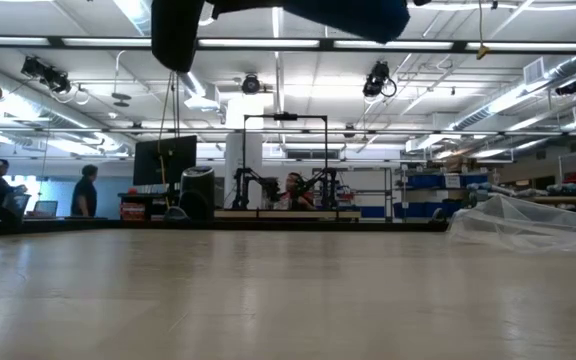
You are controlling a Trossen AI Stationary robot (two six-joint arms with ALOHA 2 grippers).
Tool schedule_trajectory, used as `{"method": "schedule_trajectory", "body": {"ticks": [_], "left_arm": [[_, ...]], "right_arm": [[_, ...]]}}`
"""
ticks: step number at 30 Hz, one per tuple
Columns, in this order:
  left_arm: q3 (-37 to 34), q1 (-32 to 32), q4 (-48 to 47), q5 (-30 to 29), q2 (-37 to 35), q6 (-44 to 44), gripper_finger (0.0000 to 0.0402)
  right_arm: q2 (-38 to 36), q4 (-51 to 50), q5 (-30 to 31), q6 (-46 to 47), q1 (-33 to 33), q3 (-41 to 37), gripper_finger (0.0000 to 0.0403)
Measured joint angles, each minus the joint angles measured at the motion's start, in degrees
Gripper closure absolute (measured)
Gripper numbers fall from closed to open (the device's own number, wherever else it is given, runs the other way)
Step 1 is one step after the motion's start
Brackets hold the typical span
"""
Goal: Roll bandage
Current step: Roll the blue bandage
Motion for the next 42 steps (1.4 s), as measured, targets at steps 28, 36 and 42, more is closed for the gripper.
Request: {"method": "schedule_trajectory", "body": {"ticks": [28,36,42], "left_arm": [[0.00,2.56,5.28,0.31,0.02,15.25,0.0386],[0.00,2.64,4.80,-0.21,0.02,14.96,0.0386],[0.02,3.19,4.71,-0.21,0.02,13.72,0.0386]], "right_arm": [[-1.16,-0.67,6.49,1.03,0.02,0.00,0.0299],[-3.72,0.57,6.74,3.17,0.48,0.00,0.0295],[-0.47,4.34,5.76,0.81,3.68,0.00,0.0343]]}}
